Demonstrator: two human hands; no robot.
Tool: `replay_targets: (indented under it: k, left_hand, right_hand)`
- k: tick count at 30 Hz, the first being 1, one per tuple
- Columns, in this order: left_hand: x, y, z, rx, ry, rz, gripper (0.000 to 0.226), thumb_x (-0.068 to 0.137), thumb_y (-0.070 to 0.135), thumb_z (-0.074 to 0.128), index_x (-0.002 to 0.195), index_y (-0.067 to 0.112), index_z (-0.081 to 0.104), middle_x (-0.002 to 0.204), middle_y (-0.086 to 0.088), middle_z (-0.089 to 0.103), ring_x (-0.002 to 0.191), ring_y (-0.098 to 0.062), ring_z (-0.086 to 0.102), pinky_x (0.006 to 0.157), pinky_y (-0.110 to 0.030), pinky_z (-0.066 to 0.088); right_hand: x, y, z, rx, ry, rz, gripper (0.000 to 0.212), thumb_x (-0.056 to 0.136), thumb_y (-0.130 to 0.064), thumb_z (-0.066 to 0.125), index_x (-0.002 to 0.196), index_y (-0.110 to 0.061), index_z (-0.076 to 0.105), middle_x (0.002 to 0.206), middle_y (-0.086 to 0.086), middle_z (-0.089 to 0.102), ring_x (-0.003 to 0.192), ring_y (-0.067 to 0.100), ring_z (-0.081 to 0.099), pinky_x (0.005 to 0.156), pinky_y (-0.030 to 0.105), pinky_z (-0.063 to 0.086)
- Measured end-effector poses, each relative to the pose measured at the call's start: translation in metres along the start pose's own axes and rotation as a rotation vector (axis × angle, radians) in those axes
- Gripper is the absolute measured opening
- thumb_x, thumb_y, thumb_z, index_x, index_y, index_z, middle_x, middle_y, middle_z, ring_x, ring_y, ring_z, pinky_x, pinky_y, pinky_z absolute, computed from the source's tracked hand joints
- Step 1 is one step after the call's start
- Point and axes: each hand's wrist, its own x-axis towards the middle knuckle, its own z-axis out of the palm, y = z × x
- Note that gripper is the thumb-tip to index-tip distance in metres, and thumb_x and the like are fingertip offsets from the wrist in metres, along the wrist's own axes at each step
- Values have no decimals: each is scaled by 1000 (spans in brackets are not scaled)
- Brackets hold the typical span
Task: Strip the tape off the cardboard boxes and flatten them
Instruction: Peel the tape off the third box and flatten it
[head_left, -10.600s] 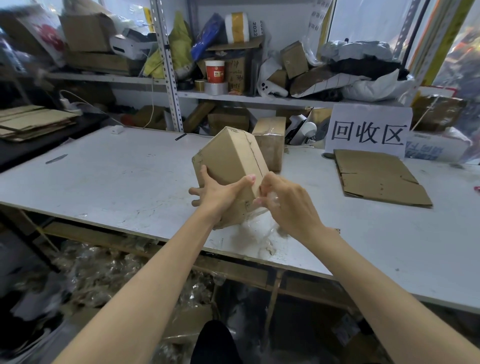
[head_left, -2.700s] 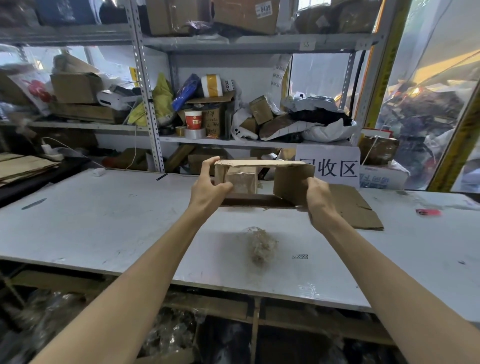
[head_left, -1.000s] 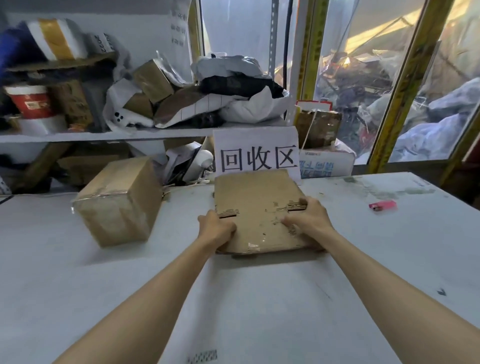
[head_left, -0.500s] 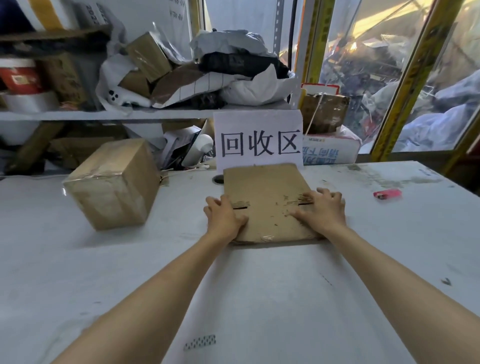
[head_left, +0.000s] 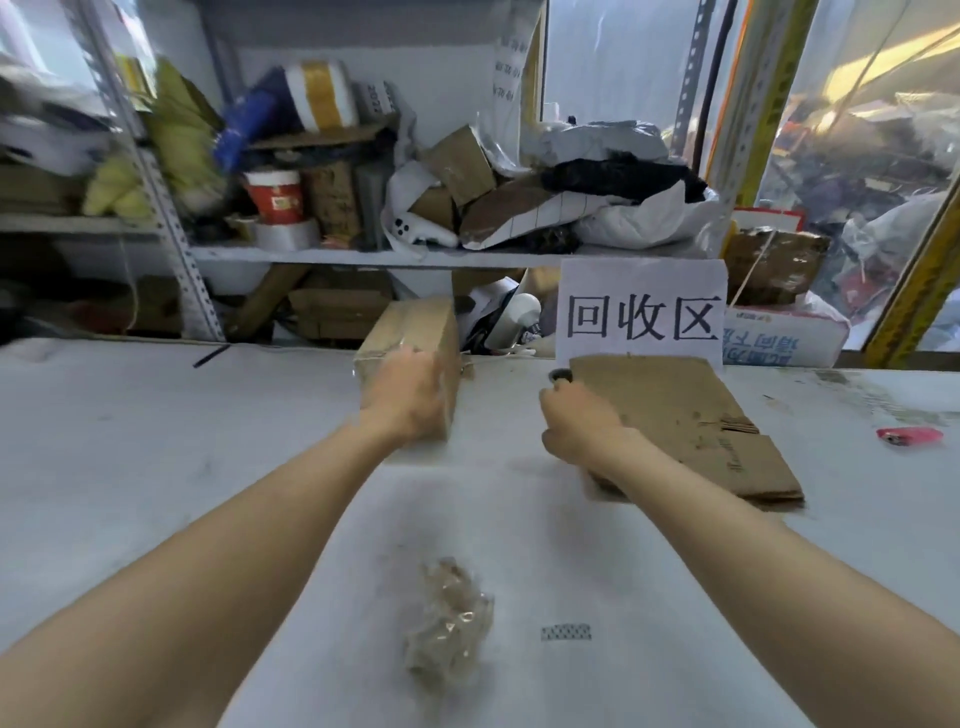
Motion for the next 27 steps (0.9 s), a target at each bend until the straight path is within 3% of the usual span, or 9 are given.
replay_targets:
  k: [5, 9, 11, 14, 17, 19, 23, 25, 27]
  left_hand:
    - [17, -78, -19, -109, 118, -224, 42, 93, 33, 61, 128, 11, 53, 129, -14, 50, 118, -32, 49, 91, -41, 46]
    - [44, -100, -2, -627, -116, -449, 77, 91, 56, 57, 145, 4, 39, 147, -14, 46, 131, -32, 47, 98, -39, 41]
    - [48, -100, 10, -817, -200, -442, 64, 93, 53, 58, 136, 6, 51, 135, -13, 57, 121, -30, 55, 92, -39, 45]
    - [43, -100, 15, -1103, -204, -480, 42, 93, 32, 66, 123, 8, 47, 122, -10, 59, 98, -20, 61, 88, -37, 52]
    - [16, -104, 5, -1227, -300, -464, 52, 83, 7, 75, 120, 9, 39, 112, -7, 57, 93, -15, 58, 73, -27, 52]
    - [-14, -104, -4, -1108, -302, -411, 55, 76, 0, 79, 115, 7, 43, 109, -7, 57, 97, -17, 58, 73, -26, 50]
    - [-69, -92, -43, -1171, -237, -364, 67, 69, 20, 88, 120, 9, 45, 118, -12, 58, 108, -24, 59, 89, -37, 52]
    - [-92, -83, -73, -1187, -214, -329, 94, 59, 41, 88, 134, 17, 35, 121, -6, 56, 106, -16, 58, 79, -30, 51]
    - [-111, -80, -102, -1238, -106, -261, 117, 53, 44, 92, 145, 26, 21, 123, 2, 54, 106, -8, 56, 77, -21, 48]
  right_hand:
    - [52, -80, -14, 173, 199, -26, 30, 96, -27, 44, 113, -3, 51, 119, 17, 53, 108, 36, 52, 76, 38, 39]
    - [100, -114, -10, 671, 243, 257, 65, 95, -58, 35, 122, 0, 48, 121, 21, 57, 112, 40, 53, 83, 42, 42]
    - [115, -121, -1, 883, 161, 374, 73, 91, -63, 40, 126, 0, 48, 124, 18, 56, 113, 39, 53, 90, 42, 47]
    - [117, -122, 12, 993, 160, 387, 55, 86, -53, 53, 116, -6, 55, 117, 14, 60, 105, 34, 57, 83, 38, 46]
    - [93, -119, 15, 1219, 181, 356, 38, 78, -41, 68, 100, -14, 53, 106, 5, 63, 97, 22, 59, 69, 30, 43]
    - [63, -119, 9, 1304, 165, 256, 51, 72, -43, 78, 106, -18, 50, 103, -5, 62, 95, 11, 60, 68, 22, 45]
    - [-1, -125, -11, 1289, 206, 16, 64, 72, -24, 82, 128, -24, 50, 110, -8, 65, 101, 12, 63, 81, 26, 53]
    - [-36, -135, -26, 1335, 267, -88, 60, 73, -16, 80, 126, -28, 53, 104, -16, 66, 101, 11, 64, 76, 21, 53]
    - [-71, -150, -37, 1341, 283, -214, 63, 72, -15, 78, 128, -28, 52, 105, -15, 65, 100, 13, 65, 72, 19, 53]
